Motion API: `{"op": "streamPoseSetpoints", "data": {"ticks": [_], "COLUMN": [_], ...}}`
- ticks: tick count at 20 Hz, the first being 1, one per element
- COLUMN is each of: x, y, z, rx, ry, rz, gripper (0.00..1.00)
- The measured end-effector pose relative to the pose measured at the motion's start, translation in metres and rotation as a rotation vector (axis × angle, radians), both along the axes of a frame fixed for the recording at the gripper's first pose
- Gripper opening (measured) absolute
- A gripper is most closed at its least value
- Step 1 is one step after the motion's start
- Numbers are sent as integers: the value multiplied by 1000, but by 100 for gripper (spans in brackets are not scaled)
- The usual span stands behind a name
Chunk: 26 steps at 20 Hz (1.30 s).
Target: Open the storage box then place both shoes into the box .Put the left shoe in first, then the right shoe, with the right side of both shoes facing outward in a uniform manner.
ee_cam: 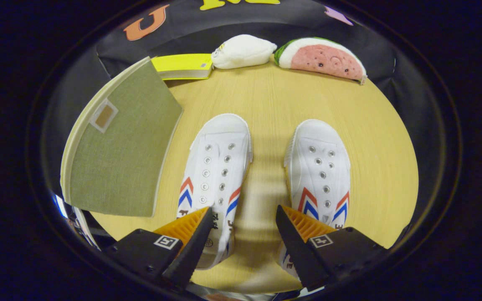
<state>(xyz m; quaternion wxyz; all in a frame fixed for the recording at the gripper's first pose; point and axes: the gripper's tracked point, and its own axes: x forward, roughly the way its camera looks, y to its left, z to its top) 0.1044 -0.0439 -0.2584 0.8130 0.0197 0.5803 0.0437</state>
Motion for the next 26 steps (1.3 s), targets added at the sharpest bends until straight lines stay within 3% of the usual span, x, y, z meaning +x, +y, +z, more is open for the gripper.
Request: {"op": "streamPoseSetpoints", "data": {"ticks": [4,8,9,13,14,18,19,21,26], "x": [3,3,4,3,3,4,4,2,-15], "y": [2,7,13,22,21,21,20,21,17], "z": [-2,-4,-5,2,-1,0,0,2,23], "rx": [-39,39,64,18,11,35,45,70,100], "ry": [6,35,38,78,99,153,151,142,127], "rz": [14,-27,1,78,70,31,23,3,-61], "gripper": [95,89,85,40,33,23,15,7,6]}}
